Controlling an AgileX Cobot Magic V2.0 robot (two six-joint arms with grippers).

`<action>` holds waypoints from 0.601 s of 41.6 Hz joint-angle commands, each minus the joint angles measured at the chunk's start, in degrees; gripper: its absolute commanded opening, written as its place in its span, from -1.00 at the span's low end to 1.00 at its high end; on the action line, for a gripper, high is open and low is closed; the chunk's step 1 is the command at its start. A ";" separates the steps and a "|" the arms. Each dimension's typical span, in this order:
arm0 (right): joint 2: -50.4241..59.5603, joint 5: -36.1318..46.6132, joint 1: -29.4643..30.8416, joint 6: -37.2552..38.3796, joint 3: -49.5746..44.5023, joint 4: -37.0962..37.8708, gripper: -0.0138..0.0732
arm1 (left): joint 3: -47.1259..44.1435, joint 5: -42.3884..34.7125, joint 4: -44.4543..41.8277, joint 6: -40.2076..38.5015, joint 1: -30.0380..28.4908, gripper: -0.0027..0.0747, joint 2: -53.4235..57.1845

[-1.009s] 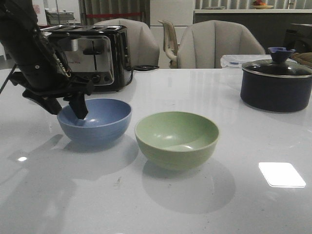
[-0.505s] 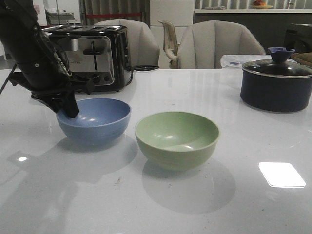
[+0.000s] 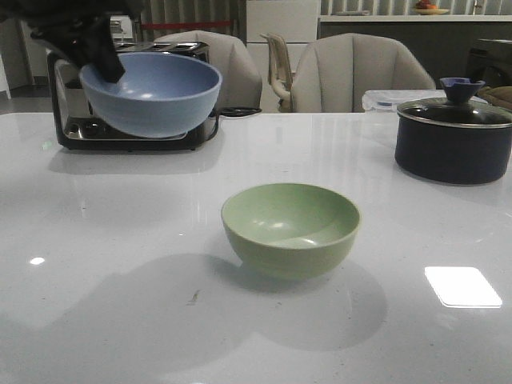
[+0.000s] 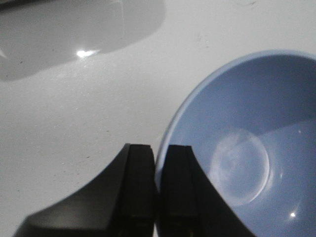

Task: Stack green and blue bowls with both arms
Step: 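Lift the blue bowl and carry it over the green bowl, then lower the blue bowl into the green bowl and open left gripper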

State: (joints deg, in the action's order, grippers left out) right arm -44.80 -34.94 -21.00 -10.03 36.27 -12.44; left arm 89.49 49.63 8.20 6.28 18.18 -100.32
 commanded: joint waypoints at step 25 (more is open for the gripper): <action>0.48 3.72 -0.01 -0.49 1.57 -0.12 0.17 | 4.03 -3.26 4.80 -0.19 16.84 -0.67 -4.74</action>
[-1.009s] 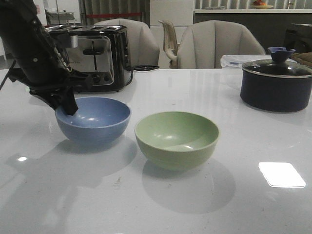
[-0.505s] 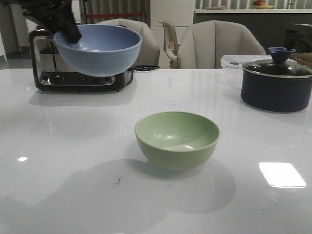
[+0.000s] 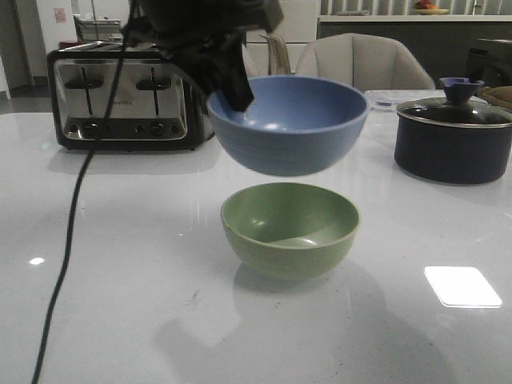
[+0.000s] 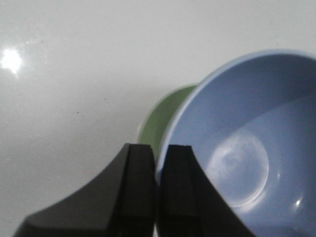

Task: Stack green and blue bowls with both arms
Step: 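Lower the blue bowl into the green bowl and open left gripper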

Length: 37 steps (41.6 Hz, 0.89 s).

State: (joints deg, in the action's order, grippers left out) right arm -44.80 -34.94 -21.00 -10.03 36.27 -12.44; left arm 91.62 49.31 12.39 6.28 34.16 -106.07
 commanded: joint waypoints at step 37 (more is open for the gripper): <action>0.48 3.72 -0.01 -0.49 1.57 -0.12 0.17 | 0.92 -0.78 -0.63 -0.19 1.24 0.49 8.77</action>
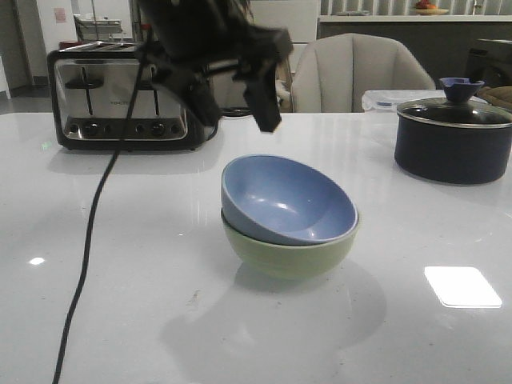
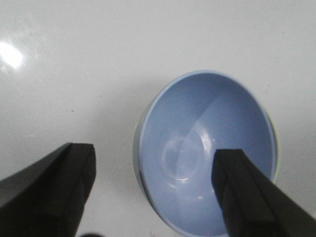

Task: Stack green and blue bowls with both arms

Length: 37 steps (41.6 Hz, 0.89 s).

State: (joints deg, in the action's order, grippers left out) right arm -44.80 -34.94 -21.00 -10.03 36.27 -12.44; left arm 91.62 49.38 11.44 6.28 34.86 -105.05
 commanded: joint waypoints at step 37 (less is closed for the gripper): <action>0.48 3.69 -0.01 -0.49 1.57 -0.12 0.16 | -48.30 -7.77 -6.99 -0.09 0.53 0.48 65.59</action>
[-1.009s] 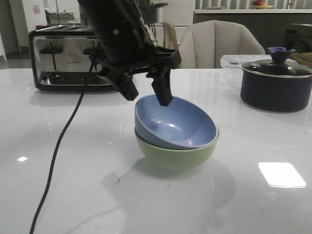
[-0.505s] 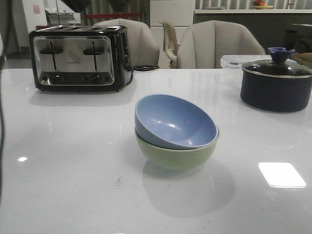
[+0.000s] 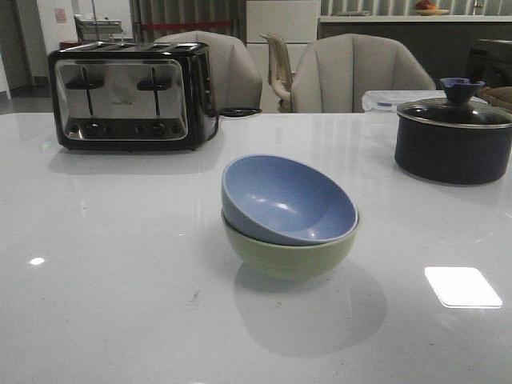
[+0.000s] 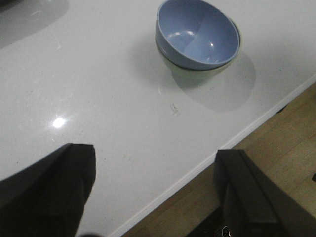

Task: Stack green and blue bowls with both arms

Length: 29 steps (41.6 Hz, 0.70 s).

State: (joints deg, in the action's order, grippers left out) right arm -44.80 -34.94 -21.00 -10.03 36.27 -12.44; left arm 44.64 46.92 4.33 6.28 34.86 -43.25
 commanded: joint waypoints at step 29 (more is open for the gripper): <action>0.48 1.84 -0.01 -0.49 1.57 -0.12 -0.60 | -4.86 -6.21 0.00 -0.09 0.53 -0.67 8.23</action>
State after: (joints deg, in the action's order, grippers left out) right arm -44.80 -36.33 -21.00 -10.07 36.27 -12.44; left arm 38.29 45.10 4.15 6.28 34.86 -35.00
